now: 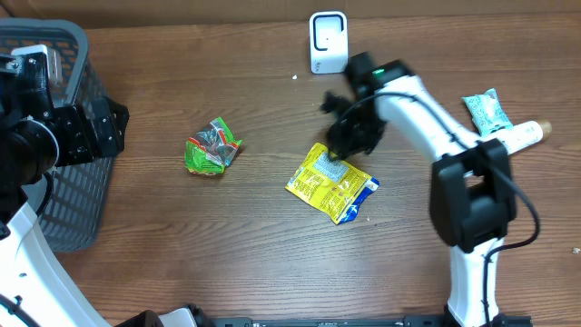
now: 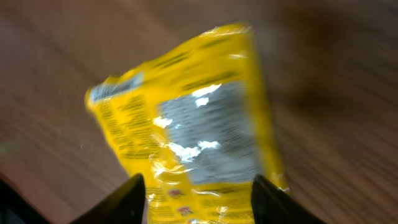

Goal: Scan the item barcode

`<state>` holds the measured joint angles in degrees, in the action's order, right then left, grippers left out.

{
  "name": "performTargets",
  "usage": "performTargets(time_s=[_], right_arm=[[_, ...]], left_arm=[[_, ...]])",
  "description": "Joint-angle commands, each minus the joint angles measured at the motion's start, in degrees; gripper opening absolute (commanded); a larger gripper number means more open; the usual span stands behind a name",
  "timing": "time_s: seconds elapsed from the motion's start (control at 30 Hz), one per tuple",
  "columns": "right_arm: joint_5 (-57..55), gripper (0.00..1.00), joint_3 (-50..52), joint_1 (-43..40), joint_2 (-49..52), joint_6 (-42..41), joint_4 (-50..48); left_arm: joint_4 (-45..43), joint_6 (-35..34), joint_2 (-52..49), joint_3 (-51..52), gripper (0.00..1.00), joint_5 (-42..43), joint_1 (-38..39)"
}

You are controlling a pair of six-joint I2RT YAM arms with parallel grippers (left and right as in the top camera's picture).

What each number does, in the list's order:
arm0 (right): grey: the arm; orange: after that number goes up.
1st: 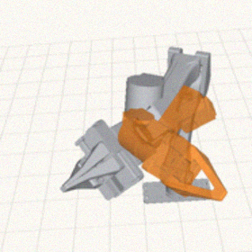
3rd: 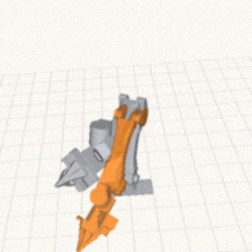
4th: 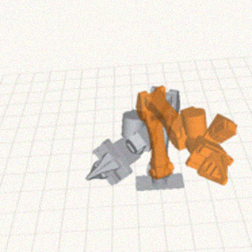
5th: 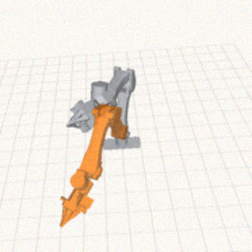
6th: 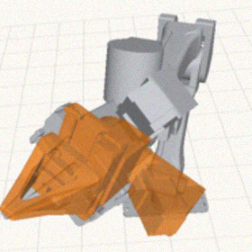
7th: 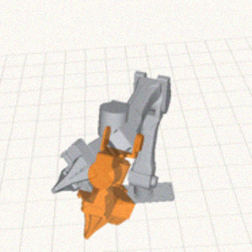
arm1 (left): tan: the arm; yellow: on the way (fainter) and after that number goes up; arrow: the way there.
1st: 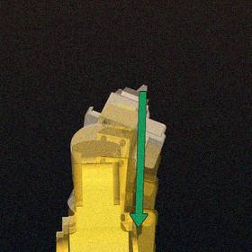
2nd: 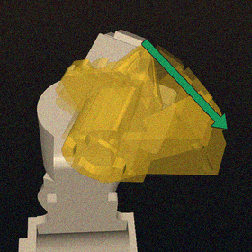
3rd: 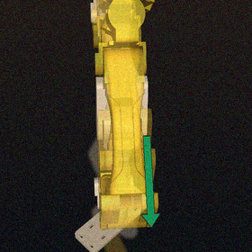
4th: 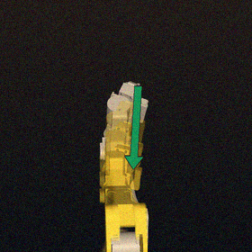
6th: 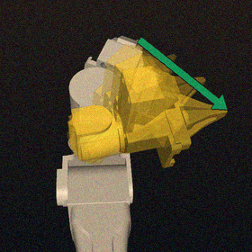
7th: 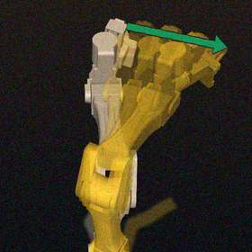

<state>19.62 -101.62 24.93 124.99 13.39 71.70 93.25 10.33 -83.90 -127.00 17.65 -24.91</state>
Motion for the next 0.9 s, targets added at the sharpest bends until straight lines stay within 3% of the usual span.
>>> performTargets(time_s=[0.0,0.13,0.33,0.6,0.7,0.8,0.87], right_arm=[[-6.47,0.70,0.96,6.14,-0.57,-0.17,0.96],[-20.02,0.84,3.61,11.80,-0.57,-3.80,-0.83],[-29.92,0.99,8.57,15.63,-0.57,-6.16,-5.73],[-32.98,0.99,15.82,15.47,-0.57,-6.10,-12.33],[-33.99,0.89,18.12,15.43,-0.57,-6.08,-13.62],[-33.94,0.52,19.21,15.43,-0.57,-6.14,-14.38],[-33.92,0.33,19.21,15.13,-0.57,-6.14,-14.40]], left_arm=[[-0.09,0.83,-0.09,0.15,1.00,0.79,-0.48],[-0.09,0.83,-0.09,0.15,1.00,0.79,-0.48],[-0.09,0.81,-0.09,0.15,1.00,0.79,-0.48],[-0.09,0.81,-0.09,0.15,1.00,0.81,-0.46],[-0.09,0.81,-0.09,0.15,1.00,0.79,-0.46],[-0.09,0.81,-0.09,0.15,1.00,0.79,-0.48],[-0.09,0.83,-0.09,0.15,1.00,0.79,-0.46]])
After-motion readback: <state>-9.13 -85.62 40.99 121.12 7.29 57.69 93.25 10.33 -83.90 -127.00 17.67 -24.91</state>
